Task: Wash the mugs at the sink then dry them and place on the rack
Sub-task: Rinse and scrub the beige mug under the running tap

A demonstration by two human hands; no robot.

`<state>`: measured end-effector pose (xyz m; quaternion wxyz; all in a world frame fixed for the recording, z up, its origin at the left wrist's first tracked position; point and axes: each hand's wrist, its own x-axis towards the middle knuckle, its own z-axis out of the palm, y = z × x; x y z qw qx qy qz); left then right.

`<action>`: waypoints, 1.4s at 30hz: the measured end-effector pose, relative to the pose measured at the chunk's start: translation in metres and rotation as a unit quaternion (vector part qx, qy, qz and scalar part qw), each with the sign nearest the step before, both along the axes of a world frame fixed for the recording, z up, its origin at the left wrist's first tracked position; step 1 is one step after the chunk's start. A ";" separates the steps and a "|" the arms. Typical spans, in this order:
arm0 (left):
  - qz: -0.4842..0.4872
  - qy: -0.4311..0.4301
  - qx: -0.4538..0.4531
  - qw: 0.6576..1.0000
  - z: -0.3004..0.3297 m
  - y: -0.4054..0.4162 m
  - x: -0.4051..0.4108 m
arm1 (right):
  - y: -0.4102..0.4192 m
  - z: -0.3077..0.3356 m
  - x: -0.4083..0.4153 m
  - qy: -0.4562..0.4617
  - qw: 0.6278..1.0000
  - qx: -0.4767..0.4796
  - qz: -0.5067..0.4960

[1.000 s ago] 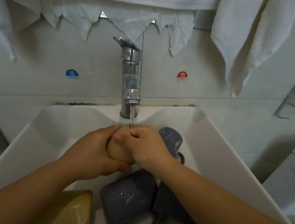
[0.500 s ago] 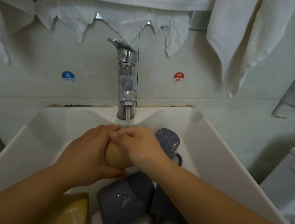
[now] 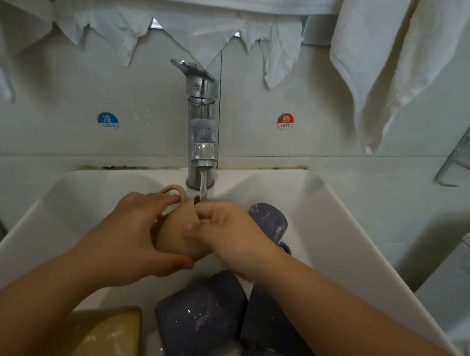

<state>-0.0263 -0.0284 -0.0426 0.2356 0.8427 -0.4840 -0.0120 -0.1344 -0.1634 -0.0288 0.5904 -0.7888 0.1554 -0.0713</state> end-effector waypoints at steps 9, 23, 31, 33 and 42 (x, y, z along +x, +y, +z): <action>-0.022 -0.139 0.017 0.990 -0.011 -0.006 -0.009 | 0.005 0.000 0.013 0.037 0.961 0.259 -0.087; 0.039 0.055 -0.024 0.997 0.000 0.001 0.000 | -0.006 0.003 -0.014 -0.036 0.972 -0.233 0.018; 0.072 0.292 -0.091 0.949 0.005 0.000 -0.005 | -0.007 -0.011 0.001 -0.007 0.981 0.194 -0.029; 0.084 0.361 -0.098 0.923 0.007 -0.002 -0.009 | -0.002 -0.015 0.007 0.005 0.976 0.214 -0.046; 0.212 0.497 -0.137 0.830 0.010 -0.022 -0.039 | 0.006 -0.009 0.024 0.114 0.970 0.135 -0.169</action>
